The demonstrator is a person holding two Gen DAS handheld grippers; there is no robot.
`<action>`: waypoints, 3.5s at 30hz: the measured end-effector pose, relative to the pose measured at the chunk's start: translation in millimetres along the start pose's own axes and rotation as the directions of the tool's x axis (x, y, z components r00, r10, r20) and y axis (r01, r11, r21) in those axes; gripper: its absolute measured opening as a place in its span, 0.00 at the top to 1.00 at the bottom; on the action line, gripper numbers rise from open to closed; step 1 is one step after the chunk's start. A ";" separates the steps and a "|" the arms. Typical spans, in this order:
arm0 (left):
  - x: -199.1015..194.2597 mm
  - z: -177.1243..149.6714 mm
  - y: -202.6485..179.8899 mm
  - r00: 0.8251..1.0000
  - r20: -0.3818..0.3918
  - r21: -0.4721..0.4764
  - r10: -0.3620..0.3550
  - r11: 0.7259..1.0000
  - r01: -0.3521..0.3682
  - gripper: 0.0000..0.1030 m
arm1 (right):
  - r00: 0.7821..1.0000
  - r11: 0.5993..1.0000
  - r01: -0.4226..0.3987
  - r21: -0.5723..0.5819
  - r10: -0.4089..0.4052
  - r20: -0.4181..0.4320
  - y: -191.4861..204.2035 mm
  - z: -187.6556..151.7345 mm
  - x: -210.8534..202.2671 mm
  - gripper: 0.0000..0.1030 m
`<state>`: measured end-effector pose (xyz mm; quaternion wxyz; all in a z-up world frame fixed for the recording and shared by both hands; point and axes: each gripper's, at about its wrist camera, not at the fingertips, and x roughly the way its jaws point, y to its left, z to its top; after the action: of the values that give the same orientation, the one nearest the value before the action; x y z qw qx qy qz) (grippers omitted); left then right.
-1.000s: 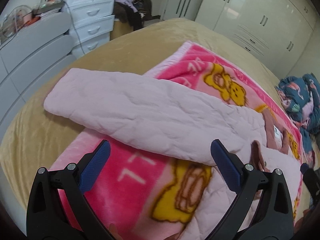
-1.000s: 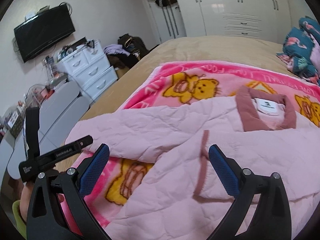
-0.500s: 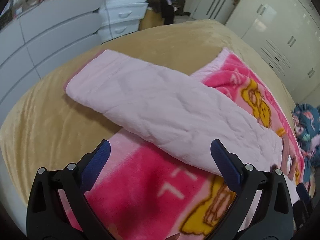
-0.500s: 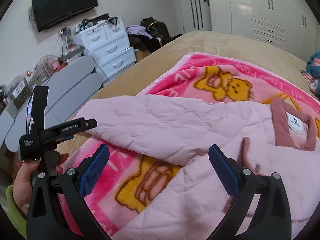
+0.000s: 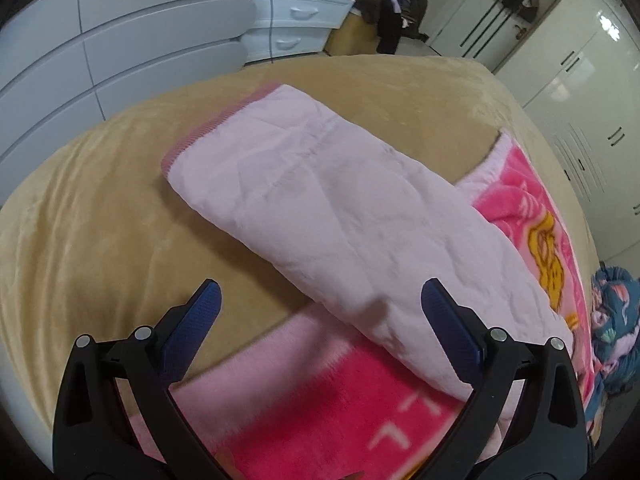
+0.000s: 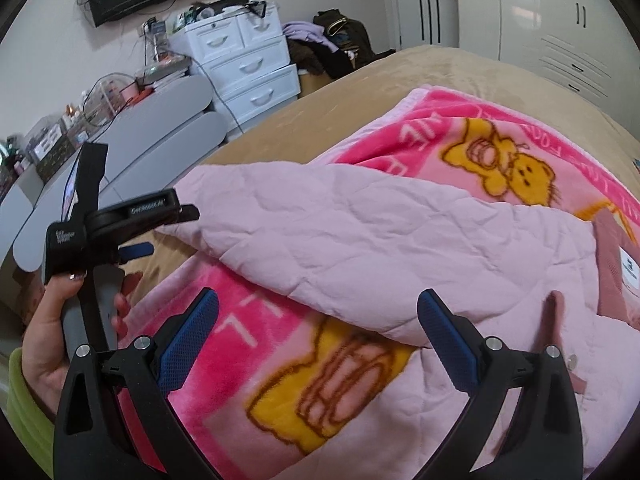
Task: Fold large clothes
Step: 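Move the left tool to the other sleeve cuff, then grasp the other sleeve cuff with the left tool and lift it, then carry the sleeve across the jacket front and open the left tool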
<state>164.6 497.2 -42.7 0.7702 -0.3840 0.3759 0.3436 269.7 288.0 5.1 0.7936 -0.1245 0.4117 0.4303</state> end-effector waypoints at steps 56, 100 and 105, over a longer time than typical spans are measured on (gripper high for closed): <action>-149.5 -30.6 -110.6 0.764 0.332 0.207 -0.554 0.832 0.514 0.88 | 0.905 0.833 0.331 0.444 -0.413 0.100 -183.5 -174.7 -224.6 0.04; -175.6 -277.0 -336.9 0.776 -0.085 0.815 -0.625 0.404 0.414 0.88 | 0.851 0.635 0.194 0.748 -0.488 0.194 -272.1 -301.4 -361.3 0.04; -153.1 -317.9 -353.6 0.821 -0.132 0.865 -0.555 0.339 0.369 0.88 | 0.852 0.613 0.157 0.774 -0.480 0.207 -279.1 -320.7 -369.8 0.04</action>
<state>280.0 24.3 69.9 0.9507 -0.0021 0.2962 -0.0914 206.3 -270.7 40.6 0.9057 0.2206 0.3501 0.0923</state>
